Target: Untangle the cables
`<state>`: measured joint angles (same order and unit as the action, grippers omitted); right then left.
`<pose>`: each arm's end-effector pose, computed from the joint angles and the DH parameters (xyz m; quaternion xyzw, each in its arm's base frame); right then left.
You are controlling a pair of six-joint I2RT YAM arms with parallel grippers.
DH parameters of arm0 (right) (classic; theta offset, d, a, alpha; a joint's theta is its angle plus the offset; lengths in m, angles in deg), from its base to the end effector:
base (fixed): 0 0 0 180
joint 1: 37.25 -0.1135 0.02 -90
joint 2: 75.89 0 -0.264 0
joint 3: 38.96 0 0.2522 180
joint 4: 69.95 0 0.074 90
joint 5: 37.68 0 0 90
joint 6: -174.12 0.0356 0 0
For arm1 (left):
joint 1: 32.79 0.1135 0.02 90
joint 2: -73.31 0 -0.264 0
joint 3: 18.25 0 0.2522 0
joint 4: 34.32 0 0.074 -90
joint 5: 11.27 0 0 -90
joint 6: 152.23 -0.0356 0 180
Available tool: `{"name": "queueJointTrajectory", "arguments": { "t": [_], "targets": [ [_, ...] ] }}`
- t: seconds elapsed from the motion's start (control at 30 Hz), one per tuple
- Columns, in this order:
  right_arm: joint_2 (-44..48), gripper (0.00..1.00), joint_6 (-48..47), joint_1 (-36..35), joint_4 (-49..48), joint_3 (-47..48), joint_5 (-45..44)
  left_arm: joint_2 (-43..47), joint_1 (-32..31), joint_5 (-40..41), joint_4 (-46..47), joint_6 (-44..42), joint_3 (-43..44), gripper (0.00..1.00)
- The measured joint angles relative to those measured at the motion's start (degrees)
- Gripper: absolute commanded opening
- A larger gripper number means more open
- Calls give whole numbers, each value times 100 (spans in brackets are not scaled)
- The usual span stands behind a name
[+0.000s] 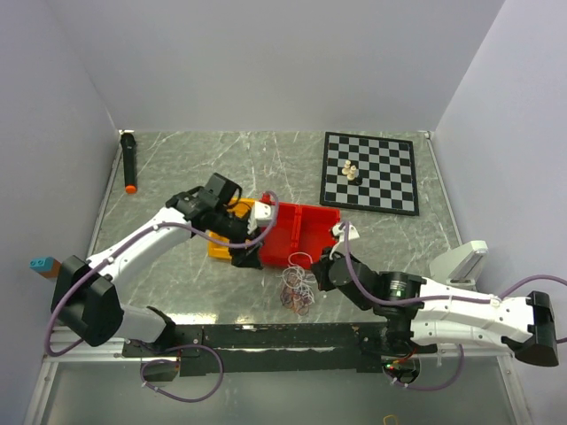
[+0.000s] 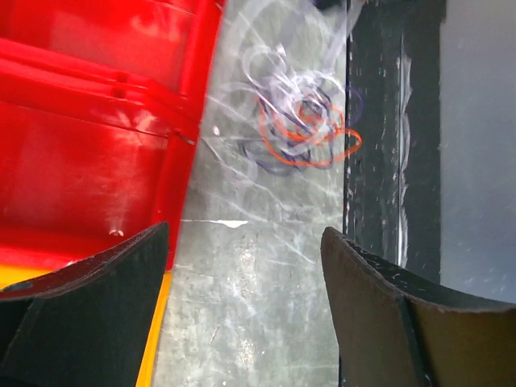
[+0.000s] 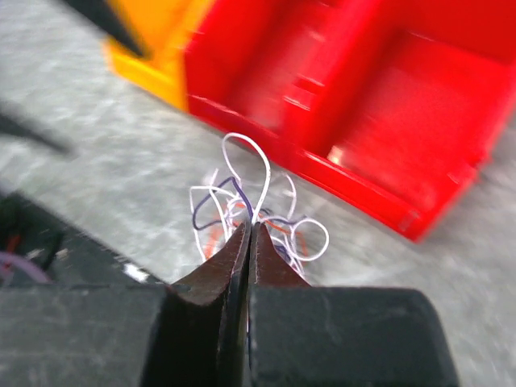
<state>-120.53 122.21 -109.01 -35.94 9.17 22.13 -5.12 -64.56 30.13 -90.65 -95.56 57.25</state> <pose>0.0715 0.1598 0.2611 -0.1191 0.8398 0.2620 0.4603 0.2144 -0.1642 0.2754 0.5648 0.6821 -0.3935 0.2469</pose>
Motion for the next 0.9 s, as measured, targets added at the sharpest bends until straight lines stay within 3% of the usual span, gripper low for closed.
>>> {"name": "queueJointTrajectory", "arguments": {
  "t": [0.3,0.6,0.9],
  "targets": [
    [-846,0,1425,2,1504,208,-785,39,-1209,1119,-57,-146,0,76],
    [-868,0,1963,9,1921,238,-1078,-83,-2450,1650,90,111,-160,74],
    [-682,0,2253,17,2168,238,-1119,-511,-2868,2463,774,2,-704,65]
  ]
}}
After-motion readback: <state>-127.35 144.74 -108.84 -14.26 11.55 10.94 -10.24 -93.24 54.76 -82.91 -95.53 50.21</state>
